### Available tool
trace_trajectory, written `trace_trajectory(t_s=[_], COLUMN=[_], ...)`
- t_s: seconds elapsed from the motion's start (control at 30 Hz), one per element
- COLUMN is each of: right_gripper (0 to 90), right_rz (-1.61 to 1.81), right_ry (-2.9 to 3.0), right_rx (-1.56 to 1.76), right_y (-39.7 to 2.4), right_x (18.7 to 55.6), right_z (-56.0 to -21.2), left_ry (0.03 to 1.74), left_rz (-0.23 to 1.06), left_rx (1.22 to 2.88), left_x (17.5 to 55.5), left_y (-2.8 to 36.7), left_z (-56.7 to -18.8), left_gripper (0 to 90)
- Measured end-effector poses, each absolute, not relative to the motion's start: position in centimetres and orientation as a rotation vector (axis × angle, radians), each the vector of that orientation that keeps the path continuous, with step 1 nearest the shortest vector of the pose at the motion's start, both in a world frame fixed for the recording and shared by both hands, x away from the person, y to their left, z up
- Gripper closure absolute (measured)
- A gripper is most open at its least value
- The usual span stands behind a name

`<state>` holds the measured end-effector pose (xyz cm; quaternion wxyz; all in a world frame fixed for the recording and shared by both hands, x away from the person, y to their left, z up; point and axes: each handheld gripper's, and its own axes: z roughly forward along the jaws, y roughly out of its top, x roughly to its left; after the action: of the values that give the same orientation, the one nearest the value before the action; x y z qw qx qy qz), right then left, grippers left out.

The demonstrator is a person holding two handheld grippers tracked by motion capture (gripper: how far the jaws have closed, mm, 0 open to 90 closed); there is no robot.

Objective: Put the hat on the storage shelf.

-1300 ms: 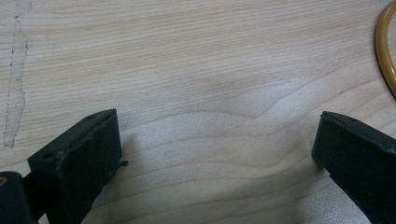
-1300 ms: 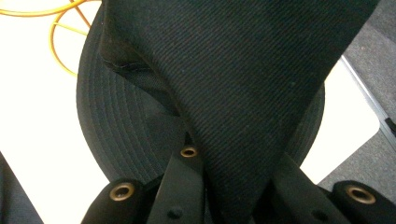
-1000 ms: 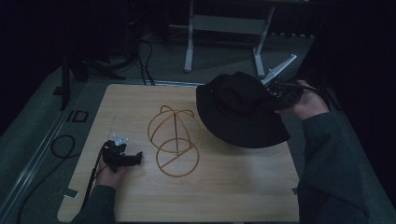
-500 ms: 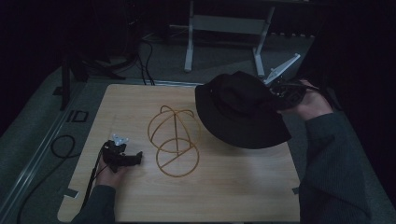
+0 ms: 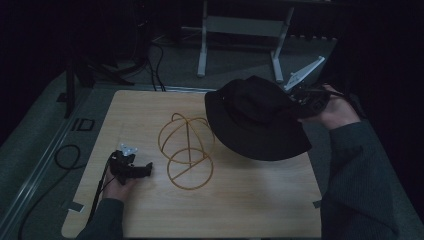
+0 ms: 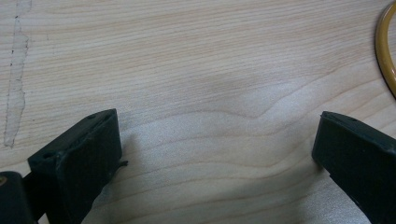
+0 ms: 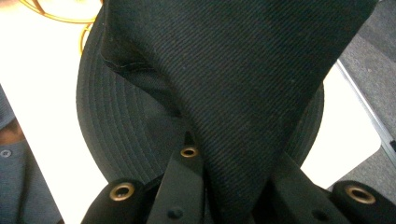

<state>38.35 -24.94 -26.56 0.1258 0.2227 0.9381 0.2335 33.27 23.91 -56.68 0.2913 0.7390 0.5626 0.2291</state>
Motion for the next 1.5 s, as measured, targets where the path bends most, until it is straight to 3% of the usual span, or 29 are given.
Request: trace_trajectory(t_s=[1.5], right_gripper=[86.6], right_rz=[0.947], right_ry=[2.713], right_rx=[0.511], right_y=[-23.7], right_x=[37.2], right_z=[-24.9], left_ry=[1.499], left_rz=[0.610], left_rx=[1.974], left_x=[33.2], left_y=[23.9], left_z=[-56.7], left_gripper=[1.6])
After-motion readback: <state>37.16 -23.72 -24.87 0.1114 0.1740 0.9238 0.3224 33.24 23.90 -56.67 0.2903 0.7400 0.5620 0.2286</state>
